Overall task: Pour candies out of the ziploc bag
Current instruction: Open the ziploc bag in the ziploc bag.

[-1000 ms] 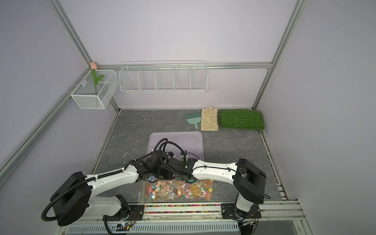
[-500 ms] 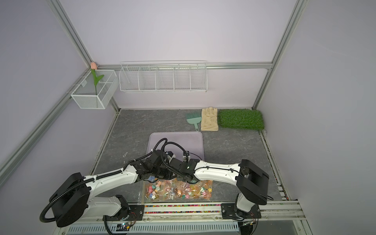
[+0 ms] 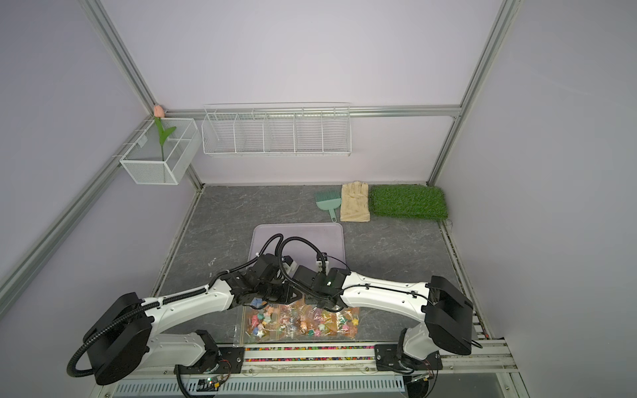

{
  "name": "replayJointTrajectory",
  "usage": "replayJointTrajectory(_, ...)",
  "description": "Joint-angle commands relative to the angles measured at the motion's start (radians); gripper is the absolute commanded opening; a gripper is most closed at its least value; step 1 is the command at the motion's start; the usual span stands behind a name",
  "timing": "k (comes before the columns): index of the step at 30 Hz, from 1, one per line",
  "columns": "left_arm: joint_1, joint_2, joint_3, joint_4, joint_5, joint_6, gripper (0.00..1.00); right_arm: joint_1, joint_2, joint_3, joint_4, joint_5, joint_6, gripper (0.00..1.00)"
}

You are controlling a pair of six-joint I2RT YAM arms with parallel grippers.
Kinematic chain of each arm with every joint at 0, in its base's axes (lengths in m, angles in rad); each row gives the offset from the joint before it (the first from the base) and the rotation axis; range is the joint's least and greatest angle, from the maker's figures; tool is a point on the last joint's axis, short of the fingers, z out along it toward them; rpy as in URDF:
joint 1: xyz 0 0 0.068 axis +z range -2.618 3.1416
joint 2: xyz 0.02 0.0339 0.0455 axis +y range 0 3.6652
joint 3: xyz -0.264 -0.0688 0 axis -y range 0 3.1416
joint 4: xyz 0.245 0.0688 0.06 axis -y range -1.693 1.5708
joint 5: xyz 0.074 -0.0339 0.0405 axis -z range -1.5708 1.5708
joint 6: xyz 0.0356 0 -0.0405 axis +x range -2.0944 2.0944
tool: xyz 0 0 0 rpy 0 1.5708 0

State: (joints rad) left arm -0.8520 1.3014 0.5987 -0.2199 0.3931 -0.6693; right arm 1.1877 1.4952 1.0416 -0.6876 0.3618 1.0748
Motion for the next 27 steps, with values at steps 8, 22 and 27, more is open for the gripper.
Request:
replayJointTrajectory(8,0.001,-0.066,0.007,-0.045,-0.083,-0.006,0.0,0.009,-0.026,0.057,-0.09,-0.002,-0.051,0.07)
replayJointTrajectory(22,0.0,-0.082,-0.005,-0.099,-0.168,-0.009,0.0,-0.02,-0.106,0.055,-0.155,0.051,-0.047,0.07)
replayJointTrajectory(27,0.0,-0.081,0.006,-0.106,-0.172,-0.005,0.0,-0.023,-0.09,0.059,-0.112,0.017,-0.086,0.07)
